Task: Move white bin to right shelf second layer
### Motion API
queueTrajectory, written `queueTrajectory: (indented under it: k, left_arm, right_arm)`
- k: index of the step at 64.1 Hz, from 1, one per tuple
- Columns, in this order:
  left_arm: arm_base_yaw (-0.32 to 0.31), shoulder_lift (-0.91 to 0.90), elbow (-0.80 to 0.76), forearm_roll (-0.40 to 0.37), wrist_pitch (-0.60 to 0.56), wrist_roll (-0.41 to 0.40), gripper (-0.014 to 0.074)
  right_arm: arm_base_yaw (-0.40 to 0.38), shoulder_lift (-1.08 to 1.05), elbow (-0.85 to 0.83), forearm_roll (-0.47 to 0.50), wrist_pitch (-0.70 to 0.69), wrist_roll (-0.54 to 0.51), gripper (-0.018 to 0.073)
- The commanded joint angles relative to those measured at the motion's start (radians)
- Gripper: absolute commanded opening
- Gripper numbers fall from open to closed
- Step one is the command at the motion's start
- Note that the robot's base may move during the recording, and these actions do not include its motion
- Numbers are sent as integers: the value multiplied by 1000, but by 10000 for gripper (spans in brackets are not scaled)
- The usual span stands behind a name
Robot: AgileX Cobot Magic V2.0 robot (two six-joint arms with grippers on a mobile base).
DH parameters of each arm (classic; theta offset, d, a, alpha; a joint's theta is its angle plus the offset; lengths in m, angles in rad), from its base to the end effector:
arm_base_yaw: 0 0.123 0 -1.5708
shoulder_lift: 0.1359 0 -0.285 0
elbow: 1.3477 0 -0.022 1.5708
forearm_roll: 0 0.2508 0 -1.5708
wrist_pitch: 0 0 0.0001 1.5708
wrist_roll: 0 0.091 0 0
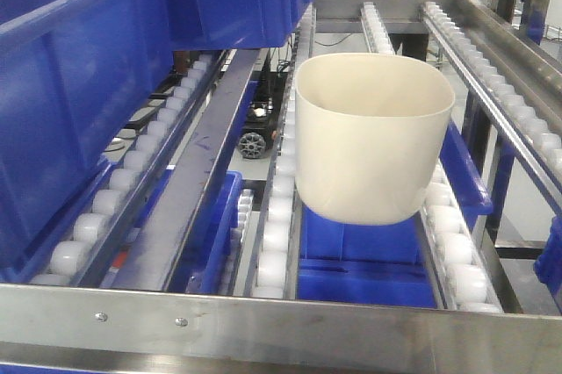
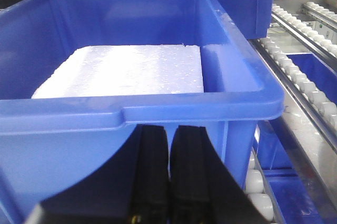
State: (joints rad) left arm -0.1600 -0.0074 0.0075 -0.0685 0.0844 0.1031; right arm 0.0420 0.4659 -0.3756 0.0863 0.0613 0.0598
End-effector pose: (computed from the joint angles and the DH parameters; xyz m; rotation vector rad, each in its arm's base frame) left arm 0.0555 -0.0095 0.2034 0.1571 1.5609 -0.1029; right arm 0.1066 0.0050 0.2996 0.0810 1.6350 0.1483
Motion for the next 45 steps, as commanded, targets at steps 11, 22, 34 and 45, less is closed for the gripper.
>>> queueTrajectory:
  k: [11,22,34,45]
  left_arm:
    - [1,-14,37,-5,-84,-4,85]
    - [1,-14,37,-5,-84,-4,85]
    - [1,-14,37,-5,-84,-4,85]
    - [1,-14,37,-5,-84,-4,85]
  right_arm:
    - [-8,-1,-25,1,-78,-6,52]
    - [-8,-1,-25,1,-78,-6,52]
    - [-8,-1,-25,1,-78,-6,52]
    - [-8,-1,-24,-14,-61,-6,52]
